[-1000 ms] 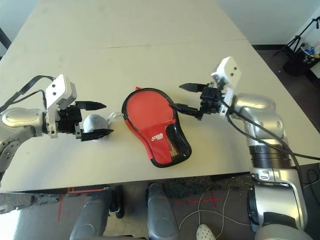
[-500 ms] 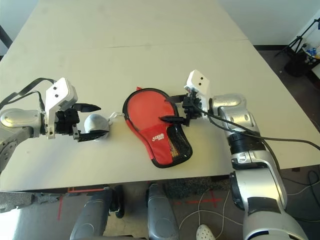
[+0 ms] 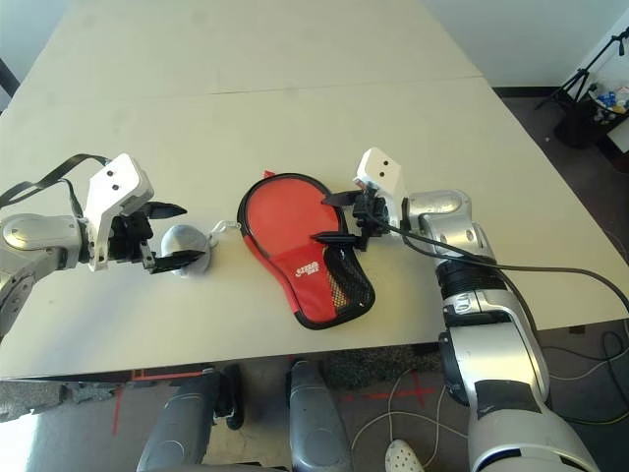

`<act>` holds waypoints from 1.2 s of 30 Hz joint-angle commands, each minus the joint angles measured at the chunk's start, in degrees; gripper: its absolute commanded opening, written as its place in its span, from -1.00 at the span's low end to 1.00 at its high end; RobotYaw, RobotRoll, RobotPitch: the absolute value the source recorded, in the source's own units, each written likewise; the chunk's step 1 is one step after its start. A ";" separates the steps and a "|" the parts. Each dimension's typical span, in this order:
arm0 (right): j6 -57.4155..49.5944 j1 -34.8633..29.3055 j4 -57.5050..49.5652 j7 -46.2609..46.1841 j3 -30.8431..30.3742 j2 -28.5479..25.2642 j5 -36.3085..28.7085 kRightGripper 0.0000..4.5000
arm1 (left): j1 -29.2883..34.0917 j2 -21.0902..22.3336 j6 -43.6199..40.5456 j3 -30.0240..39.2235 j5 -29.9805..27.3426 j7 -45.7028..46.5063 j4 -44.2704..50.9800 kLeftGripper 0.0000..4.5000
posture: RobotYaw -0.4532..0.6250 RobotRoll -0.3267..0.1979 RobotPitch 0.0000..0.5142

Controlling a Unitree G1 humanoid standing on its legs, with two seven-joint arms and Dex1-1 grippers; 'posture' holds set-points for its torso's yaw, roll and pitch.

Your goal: Store the ping-pong paddle in its case and zip it.

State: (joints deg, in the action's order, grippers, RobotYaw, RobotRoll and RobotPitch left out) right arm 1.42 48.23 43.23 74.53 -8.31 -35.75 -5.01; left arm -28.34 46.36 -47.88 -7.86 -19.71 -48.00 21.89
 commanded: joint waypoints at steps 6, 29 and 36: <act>-0.06 -1.06 0.36 -0.51 -0.76 1.04 1.76 0.98 | 1.32 4.01 -4.18 -3.34 1.73 -0.73 1.07 1.00 | -0.28 0.25 -0.06; -0.29 -1.85 -0.59 -1.88 -0.68 1.64 2.44 1.00 | -2.96 2.55 -7.47 -5.32 3.01 0.86 -1.88 -0.88 | -0.29 0.25 -0.07; -0.55 -2.10 -0.93 -2.24 -0.81 1.77 2.65 1.00 | -7.63 -2.09 -5.64 -5.60 7.49 5.86 -8.23 -0.89 | -0.29 0.25 -0.07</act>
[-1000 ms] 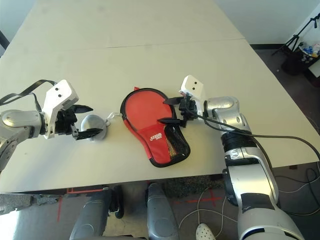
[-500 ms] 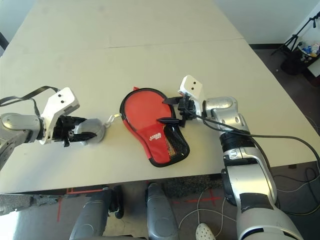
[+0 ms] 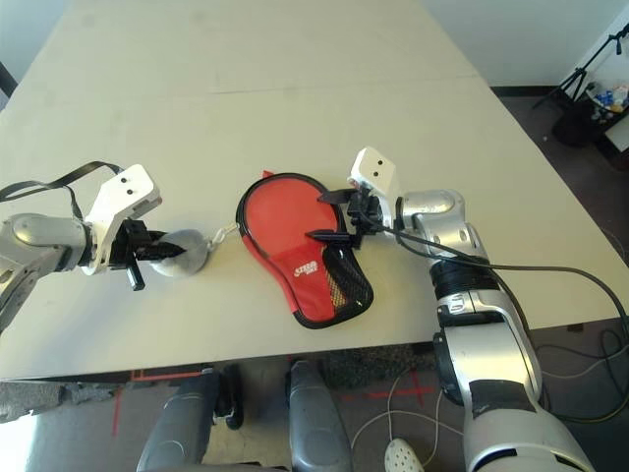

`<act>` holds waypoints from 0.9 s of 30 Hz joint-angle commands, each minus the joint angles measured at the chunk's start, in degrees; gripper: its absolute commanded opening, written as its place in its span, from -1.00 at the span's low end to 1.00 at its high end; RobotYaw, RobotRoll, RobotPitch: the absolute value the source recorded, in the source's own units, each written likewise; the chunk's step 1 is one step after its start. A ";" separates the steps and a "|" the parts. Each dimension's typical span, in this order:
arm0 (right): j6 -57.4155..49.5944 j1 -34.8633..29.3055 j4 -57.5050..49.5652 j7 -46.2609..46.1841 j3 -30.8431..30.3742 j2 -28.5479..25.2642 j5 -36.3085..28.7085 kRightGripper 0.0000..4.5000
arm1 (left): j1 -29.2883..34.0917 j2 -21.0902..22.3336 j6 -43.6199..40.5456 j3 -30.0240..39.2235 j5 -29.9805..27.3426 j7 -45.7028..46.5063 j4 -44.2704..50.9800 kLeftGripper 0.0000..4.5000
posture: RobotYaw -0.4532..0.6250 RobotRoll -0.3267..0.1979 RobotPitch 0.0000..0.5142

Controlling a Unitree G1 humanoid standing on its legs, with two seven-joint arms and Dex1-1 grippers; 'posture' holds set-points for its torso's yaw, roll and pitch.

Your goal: Store the ping-pong paddle in its case and zip it.

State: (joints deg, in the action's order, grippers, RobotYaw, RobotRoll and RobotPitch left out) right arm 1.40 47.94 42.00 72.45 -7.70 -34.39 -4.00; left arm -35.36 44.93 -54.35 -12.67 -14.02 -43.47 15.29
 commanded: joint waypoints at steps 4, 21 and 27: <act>-0.69 -2.21 -0.07 -0.30 -1.64 0.72 1.72 1.00 | -5.85 -5.34 4.19 -2.07 6.16 5.42 -9.50 -0.89 | -0.28 0.25 -0.06; 2.91 -4.86 -2.38 -1.07 -4.35 0.04 5.12 1.00 | -21.42 -16.00 19.35 -5.84 17.76 6.73 -35.05 -0.89 | -0.33 0.25 -0.05; 4.08 -6.05 -3.18 -0.98 -4.98 -0.41 5.80 1.00 | -25.11 -18.21 25.03 -5.63 20.96 8.71 -43.80 -0.89 | -0.32 0.25 -0.05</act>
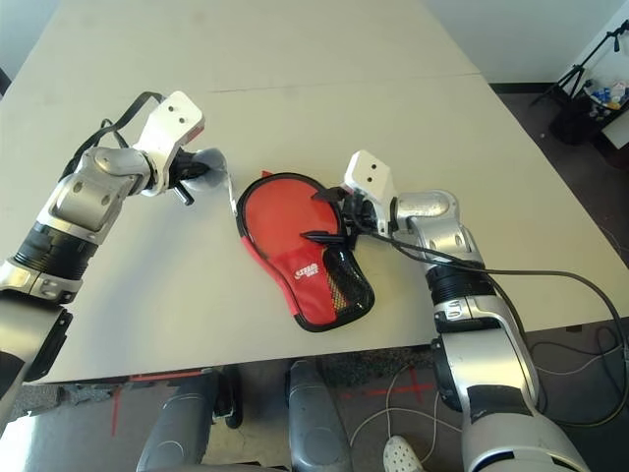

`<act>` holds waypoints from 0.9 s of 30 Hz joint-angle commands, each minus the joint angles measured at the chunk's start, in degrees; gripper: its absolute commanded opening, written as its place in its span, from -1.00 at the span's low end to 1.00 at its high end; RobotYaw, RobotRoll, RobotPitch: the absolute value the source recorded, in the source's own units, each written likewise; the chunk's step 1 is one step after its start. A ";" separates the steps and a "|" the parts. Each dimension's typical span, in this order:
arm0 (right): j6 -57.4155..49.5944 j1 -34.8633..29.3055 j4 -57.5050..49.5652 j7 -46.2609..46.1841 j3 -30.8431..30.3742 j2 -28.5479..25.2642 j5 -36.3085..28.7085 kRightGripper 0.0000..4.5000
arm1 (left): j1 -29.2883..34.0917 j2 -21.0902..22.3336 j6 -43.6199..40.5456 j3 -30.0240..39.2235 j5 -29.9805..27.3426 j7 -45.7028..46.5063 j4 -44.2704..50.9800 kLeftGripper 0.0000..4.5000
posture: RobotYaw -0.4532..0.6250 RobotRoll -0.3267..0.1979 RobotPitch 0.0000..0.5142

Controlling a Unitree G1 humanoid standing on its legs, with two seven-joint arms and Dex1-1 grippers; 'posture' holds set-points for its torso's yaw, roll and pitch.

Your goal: Store the ping-pong paddle in its case and zip it.

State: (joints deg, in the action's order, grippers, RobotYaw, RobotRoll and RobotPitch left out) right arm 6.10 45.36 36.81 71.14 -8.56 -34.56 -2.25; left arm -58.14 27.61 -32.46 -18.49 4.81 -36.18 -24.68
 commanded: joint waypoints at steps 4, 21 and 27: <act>-1.37 -3.73 1.58 0.59 -4.05 -0.19 3.96 1.00 | -6.74 -3.77 8.09 0.38 3.86 2.94 -12.78 -0.89 | -0.33 0.25 -0.03; -4.56 -6.14 -2.35 0.44 -3.97 -0.12 3.57 1.00 | -23.12 -17.52 27.64 2.97 7.54 12.38 -44.24 -0.89 | -0.40 0.25 0.00; -5.16 -6.92 -3.24 0.11 -3.89 0.00 3.54 1.00 | -26.08 -22.53 30.77 4.32 7.63 16.05 -47.86 -0.89 | -0.42 0.25 0.00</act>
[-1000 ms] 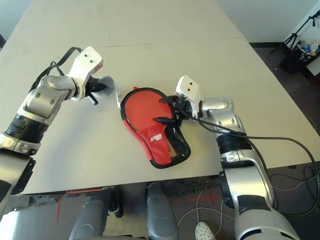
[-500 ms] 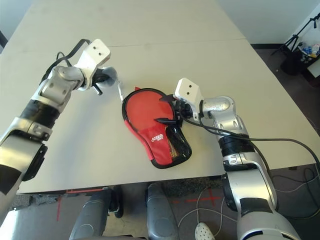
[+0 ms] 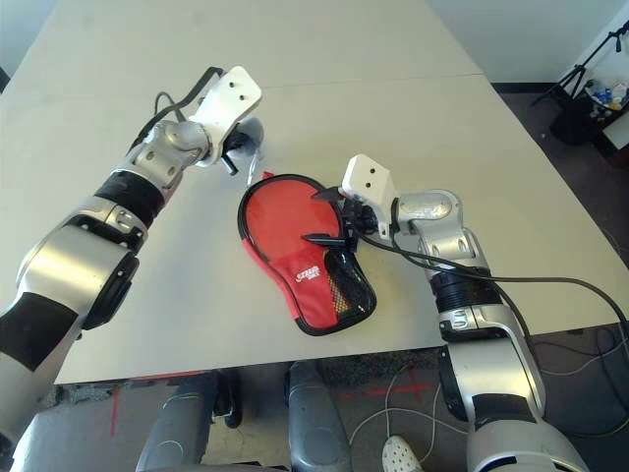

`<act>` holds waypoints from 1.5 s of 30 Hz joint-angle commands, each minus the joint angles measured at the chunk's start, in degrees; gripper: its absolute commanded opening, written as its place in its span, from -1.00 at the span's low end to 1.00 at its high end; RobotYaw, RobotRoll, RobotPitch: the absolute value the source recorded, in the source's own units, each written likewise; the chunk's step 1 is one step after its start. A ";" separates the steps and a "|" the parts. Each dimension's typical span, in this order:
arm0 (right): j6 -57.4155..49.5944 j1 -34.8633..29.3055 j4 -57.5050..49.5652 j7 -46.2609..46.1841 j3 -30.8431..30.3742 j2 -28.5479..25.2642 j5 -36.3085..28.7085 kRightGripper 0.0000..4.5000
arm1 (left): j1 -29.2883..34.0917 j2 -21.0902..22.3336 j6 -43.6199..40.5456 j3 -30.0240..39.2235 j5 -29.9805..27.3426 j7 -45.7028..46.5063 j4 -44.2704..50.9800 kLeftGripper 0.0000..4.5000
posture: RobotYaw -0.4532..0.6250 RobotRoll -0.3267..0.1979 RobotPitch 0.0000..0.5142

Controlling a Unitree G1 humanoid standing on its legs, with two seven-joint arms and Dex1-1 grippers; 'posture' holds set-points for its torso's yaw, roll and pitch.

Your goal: Store the ping-pong paddle in its case and zip it.

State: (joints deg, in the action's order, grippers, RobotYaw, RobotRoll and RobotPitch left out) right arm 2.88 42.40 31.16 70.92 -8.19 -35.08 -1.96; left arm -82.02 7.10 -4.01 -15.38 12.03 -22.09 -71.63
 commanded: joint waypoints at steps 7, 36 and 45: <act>-2.72 -4.75 1.31 0.06 -4.12 0.63 3.13 1.00 | -4.47 -6.26 4.12 2.40 0.36 3.18 -2.17 -0.89 | -0.44 0.25 0.01; -3.44 -5.50 0.99 -1.79 -4.14 1.93 3.42 1.00 | -4.79 -11.87 6.93 6.54 -1.37 -3.48 -0.49 0.99 | -0.43 0.25 0.02; -3.63 -5.72 0.65 -1.85 -4.26 2.16 3.40 1.00 | -4.13 -6.11 6.29 6.54 -0.53 -5.40 0.53 0.99 | -0.41 0.25 0.03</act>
State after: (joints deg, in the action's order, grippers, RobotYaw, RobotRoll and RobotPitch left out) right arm 1.37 40.87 28.57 69.03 -7.67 -33.69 -2.09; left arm -86.34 0.09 2.62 -8.61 10.96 -26.53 -71.98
